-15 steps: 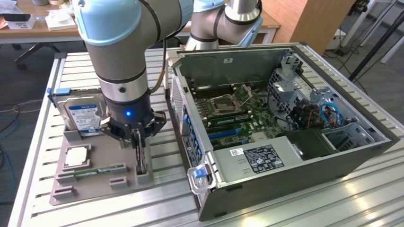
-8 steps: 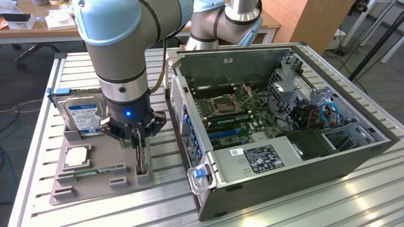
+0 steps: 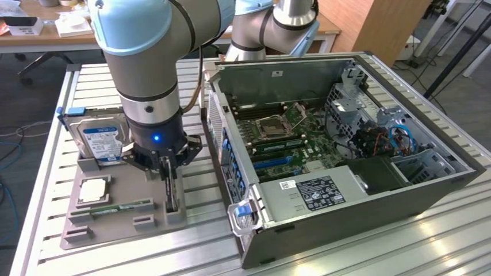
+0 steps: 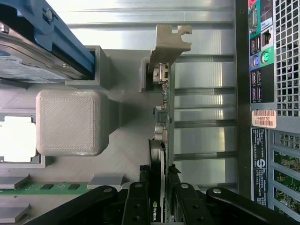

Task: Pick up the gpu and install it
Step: 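Pick up the gpu and move the gpu toward the slot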

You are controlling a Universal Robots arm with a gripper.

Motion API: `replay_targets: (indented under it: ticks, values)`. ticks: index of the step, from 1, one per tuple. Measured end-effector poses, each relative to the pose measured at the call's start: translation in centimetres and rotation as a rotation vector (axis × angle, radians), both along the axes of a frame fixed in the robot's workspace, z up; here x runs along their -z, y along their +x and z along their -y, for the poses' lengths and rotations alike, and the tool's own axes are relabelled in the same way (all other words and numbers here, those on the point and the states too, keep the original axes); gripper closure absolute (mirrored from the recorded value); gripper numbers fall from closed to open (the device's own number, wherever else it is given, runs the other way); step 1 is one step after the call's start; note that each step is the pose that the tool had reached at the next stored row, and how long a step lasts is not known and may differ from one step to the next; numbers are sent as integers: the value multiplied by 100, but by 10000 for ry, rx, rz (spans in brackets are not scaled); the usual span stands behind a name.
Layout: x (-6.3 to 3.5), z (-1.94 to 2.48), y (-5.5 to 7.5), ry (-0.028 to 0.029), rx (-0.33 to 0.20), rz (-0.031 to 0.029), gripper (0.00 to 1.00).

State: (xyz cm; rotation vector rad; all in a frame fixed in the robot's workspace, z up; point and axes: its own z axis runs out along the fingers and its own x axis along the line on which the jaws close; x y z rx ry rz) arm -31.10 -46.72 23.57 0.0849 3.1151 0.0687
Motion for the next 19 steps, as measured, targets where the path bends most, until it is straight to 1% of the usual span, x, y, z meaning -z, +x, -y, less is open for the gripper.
replay_targets:
  ticks: [6, 8, 19]
  values:
    - [0, 0, 0, 0, -20, 0, 74]
    - [1, 0, 0, 0, -131, 0, 74]
    - [1, 0, 0, 1, -130, 0, 74]
